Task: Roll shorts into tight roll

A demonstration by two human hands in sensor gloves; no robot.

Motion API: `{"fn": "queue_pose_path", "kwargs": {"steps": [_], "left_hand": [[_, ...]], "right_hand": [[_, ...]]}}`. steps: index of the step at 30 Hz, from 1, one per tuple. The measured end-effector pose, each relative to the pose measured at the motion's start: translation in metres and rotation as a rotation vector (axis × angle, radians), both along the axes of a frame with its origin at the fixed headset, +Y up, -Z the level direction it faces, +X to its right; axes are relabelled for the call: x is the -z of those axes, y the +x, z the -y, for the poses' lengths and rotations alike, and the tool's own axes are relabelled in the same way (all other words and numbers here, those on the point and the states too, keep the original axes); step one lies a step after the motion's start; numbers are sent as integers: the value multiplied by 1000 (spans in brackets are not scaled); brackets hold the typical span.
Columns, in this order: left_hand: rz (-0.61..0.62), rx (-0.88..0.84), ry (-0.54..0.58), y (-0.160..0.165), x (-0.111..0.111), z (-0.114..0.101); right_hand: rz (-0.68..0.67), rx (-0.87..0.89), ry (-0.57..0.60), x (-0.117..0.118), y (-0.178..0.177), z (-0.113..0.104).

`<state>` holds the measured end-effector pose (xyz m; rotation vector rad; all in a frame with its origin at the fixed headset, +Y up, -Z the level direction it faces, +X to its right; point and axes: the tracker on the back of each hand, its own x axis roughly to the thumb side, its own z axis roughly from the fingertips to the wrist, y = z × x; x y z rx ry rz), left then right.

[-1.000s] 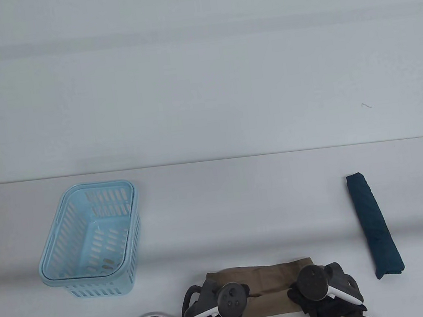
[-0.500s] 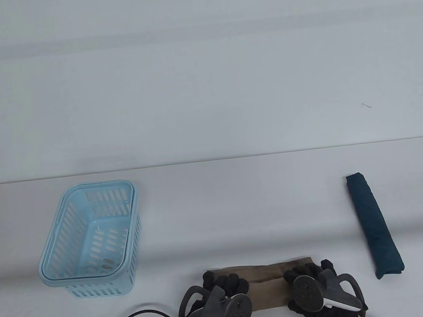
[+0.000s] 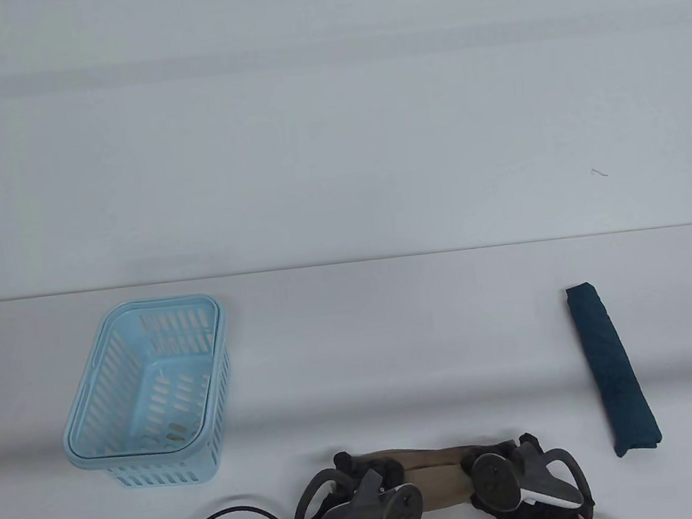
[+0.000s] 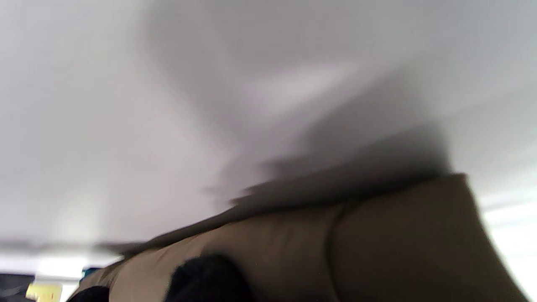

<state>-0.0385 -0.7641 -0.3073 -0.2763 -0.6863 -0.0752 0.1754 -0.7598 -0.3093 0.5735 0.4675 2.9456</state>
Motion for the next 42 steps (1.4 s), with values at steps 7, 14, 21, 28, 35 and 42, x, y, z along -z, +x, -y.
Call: {"fn": "queue_pose_path", "kwargs": {"steps": [7, 14, 21, 28, 35, 42], "left_hand": [[-81, -178, -172, -15, 10, -12], [-181, -177, -131, -21, 20, -11], [-248, -101, -27, -16, 39, -5], [-228, -85, -51, -25, 42, -11], [-237, -261, 109, -54, 25, -63], [-252, -284, 179, -66, 18, -78]], "right_hand": [[37, 220, -227, 9, 13, 0], [123, 138, -97, 14, 11, 4], [161, 88, -53, 26, 4, 11], [82, 76, 37, 17, 8, -1], [-155, 60, 57, -9, -11, -23], [-279, -52, 41, -24, -43, -11]]}}
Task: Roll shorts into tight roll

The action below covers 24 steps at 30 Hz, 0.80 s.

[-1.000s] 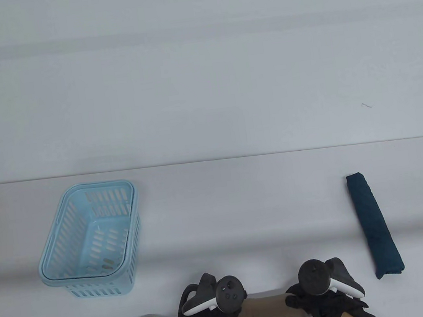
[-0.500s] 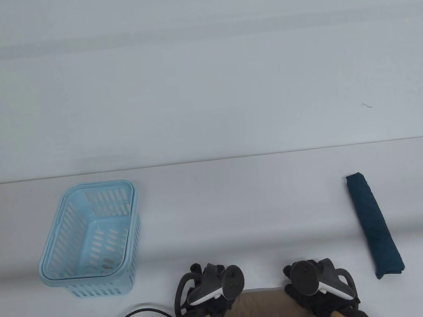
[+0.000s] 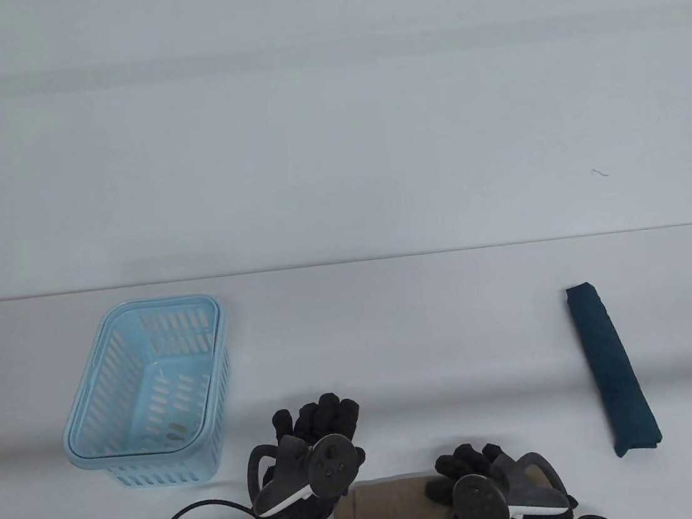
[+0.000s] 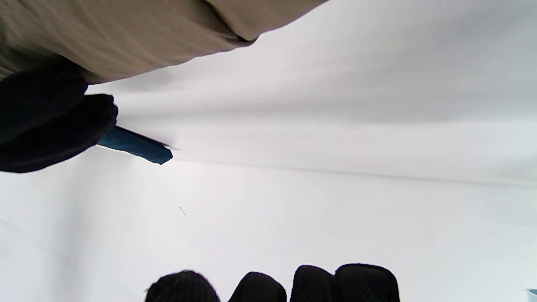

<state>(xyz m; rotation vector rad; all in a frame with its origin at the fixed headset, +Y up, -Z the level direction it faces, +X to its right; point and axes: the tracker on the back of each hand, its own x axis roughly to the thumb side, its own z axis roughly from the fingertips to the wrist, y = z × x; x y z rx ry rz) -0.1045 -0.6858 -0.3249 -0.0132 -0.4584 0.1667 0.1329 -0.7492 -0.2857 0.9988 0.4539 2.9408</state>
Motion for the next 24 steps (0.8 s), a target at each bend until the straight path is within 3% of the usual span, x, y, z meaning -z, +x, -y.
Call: {"fn": "queue_pose_path", "kwargs": {"steps": [15, 20, 24], "left_hand": [[6, -14, -46, -1, 2, 7], [4, -22, -49, -2, 3, 8], [5, -14, -62, -2, 3, 9]], "right_hand": [[-11, 16, 73, 9, 3, 15], [81, -33, 113, 28, 10, 17], [248, -84, 143, 55, 27, 18]]}}
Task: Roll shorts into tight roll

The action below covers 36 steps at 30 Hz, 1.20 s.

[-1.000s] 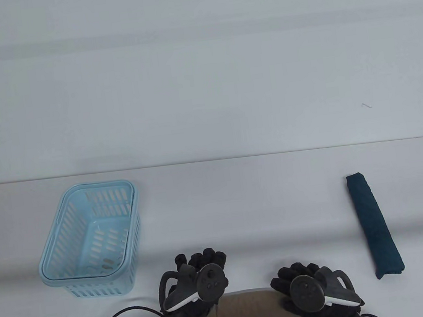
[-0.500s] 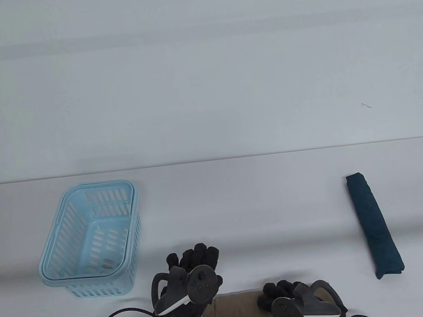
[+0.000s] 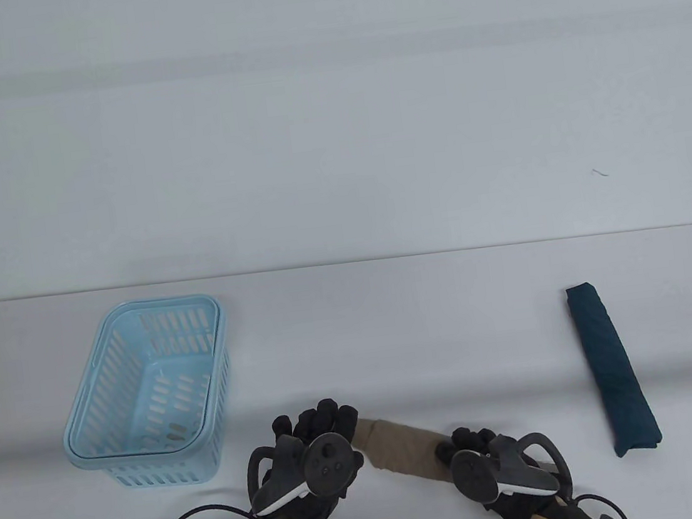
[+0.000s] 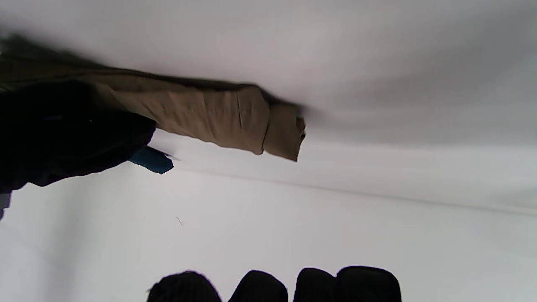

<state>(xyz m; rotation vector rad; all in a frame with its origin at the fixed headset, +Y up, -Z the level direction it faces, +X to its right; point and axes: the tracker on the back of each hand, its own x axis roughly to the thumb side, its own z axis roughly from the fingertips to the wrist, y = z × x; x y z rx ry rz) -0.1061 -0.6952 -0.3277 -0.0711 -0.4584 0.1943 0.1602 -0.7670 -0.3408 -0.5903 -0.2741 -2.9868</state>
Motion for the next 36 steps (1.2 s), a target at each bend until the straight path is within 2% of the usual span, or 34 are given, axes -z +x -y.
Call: {"fn": "queue_pose_path", "kwargs": {"steps": [4, 10, 18, 28, 33, 36], "left_hand": [[5, 6, -11, 2, 0, 2], [16, 19, -36, 4, 2, 7], [19, 22, -61, 5, 4, 12], [30, 35, -65, 8, 4, 14], [30, 38, -60, 8, 4, 14], [24, 29, -44, 7, 3, 10]], "right_hand": [[172, -9, 4, 28, 26, 1], [493, 23, -14, 68, 82, 1], [797, 90, -21, 93, 144, 1], [955, 76, 11, 98, 168, 4], [937, 110, -15, 97, 169, 0], [876, 161, 58, 86, 159, -16]]}}
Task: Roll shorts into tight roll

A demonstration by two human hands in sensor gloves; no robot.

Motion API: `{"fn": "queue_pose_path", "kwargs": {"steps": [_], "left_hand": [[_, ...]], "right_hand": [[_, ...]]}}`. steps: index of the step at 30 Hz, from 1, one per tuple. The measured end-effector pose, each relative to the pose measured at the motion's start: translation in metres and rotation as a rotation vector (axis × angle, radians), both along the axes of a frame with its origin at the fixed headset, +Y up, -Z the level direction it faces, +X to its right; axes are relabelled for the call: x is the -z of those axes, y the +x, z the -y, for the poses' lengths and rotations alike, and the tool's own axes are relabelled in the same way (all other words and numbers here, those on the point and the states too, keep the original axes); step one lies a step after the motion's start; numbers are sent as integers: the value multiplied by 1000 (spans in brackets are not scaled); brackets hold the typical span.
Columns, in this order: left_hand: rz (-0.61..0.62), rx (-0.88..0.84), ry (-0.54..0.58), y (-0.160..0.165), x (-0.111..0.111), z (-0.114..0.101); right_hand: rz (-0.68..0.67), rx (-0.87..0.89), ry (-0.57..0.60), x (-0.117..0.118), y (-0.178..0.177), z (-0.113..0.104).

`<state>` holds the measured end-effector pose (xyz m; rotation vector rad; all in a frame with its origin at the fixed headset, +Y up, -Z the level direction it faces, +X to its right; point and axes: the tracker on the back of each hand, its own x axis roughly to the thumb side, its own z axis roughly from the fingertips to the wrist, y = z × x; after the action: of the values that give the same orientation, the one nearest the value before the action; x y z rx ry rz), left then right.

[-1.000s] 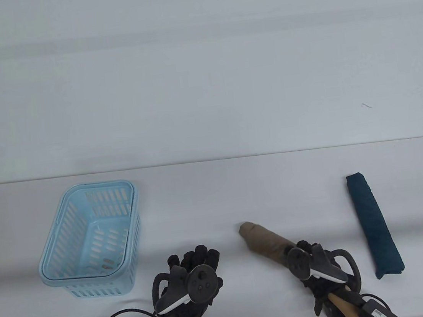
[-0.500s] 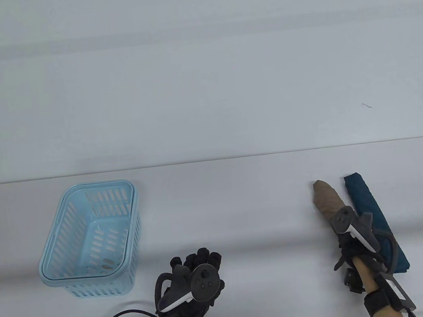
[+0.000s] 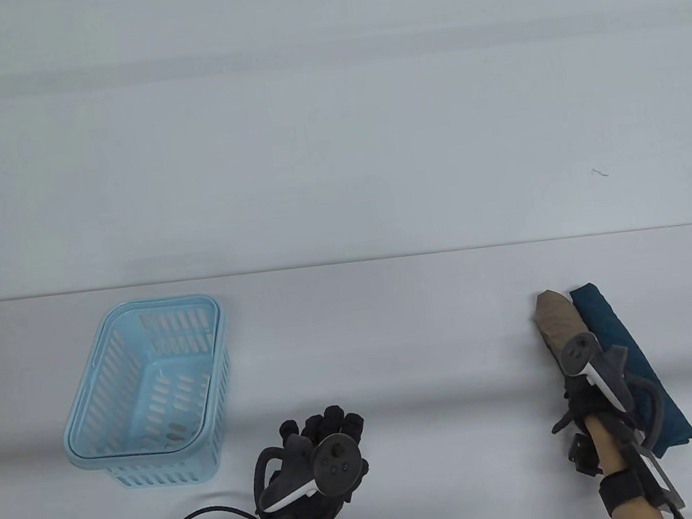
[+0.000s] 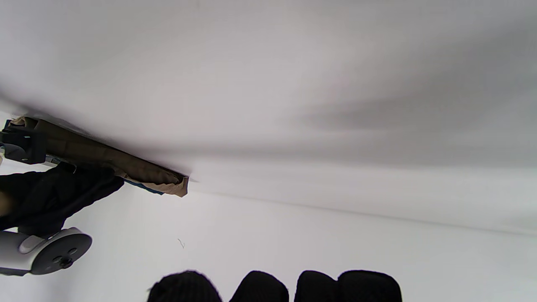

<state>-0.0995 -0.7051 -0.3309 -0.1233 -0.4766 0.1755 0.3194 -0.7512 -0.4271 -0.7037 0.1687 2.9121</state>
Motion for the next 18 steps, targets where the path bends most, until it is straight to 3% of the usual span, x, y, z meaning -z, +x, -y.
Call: {"fn": "queue_pose_path", "kwargs": {"steps": [6, 11, 15, 18], "left_hand": [[-14, -12, 25, -1, 0, -5], [-16, 2, 31, 0, 1, -4], [-18, -14, 36, -1, 0, -5], [-18, -20, 41, -1, 0, -6]], "right_hand": [[-269, 61, 249, -38, -46, -59], [-484, 112, 307, -75, -89, -90], [-596, 81, 308, -97, -112, -89], [-640, 81, 248, -106, -123, -74]]}}
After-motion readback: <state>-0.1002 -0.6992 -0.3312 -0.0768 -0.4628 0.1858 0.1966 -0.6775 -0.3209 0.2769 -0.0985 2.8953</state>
